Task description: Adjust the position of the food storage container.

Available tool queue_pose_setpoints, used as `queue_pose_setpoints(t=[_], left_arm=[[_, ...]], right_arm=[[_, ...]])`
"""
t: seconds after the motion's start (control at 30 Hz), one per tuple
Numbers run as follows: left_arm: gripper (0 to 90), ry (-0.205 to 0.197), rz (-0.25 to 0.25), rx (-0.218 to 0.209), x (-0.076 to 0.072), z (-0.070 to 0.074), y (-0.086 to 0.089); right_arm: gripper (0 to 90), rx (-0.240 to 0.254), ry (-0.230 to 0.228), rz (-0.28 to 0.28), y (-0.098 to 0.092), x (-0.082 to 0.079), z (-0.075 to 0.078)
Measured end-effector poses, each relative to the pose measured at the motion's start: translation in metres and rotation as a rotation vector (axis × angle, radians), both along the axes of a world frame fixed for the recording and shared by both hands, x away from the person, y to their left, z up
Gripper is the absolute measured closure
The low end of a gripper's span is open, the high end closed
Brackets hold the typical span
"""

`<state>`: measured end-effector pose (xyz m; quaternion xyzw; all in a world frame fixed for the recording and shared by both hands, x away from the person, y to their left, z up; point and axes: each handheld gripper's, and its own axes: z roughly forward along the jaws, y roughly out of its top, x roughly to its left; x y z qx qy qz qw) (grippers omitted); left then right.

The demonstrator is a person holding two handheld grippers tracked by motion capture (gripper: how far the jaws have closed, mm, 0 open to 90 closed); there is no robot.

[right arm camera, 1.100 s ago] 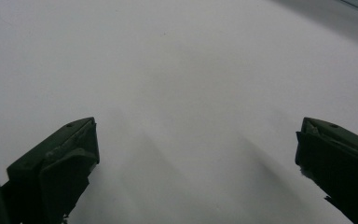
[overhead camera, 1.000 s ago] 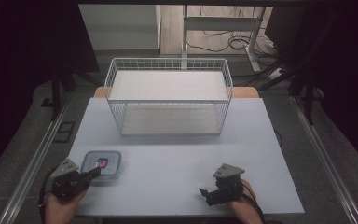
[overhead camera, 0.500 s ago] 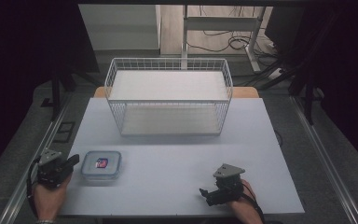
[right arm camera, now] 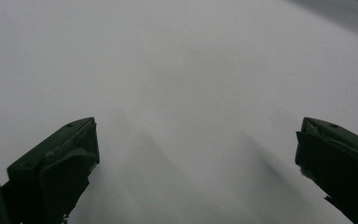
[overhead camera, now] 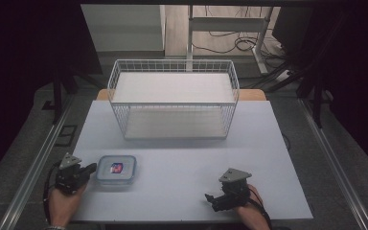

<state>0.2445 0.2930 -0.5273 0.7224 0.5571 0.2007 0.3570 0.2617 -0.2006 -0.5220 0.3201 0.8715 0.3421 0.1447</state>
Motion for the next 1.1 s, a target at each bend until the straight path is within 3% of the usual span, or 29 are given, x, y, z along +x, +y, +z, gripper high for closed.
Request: queue_pose_setpoints(t=[0.23,0.53,1.1], left_arm=[[89.9,0.007,-0.035,-0.012,0.005,0.001,-0.018],[89.8,0.031,-0.127,-0.029,0.014,0.004,-0.053],[89.8,0.036,-0.289,-0.041,0.022,0.007,-0.116]], right_arm=[[0.0,-0.002,0.004,0.001,0.0,0.0,0.0],[0.0,0.001,0.013,0.002,0.0,0.001,0.0],[0.0,0.0,0.012,-0.004,-0.002,0.001,0.0]])
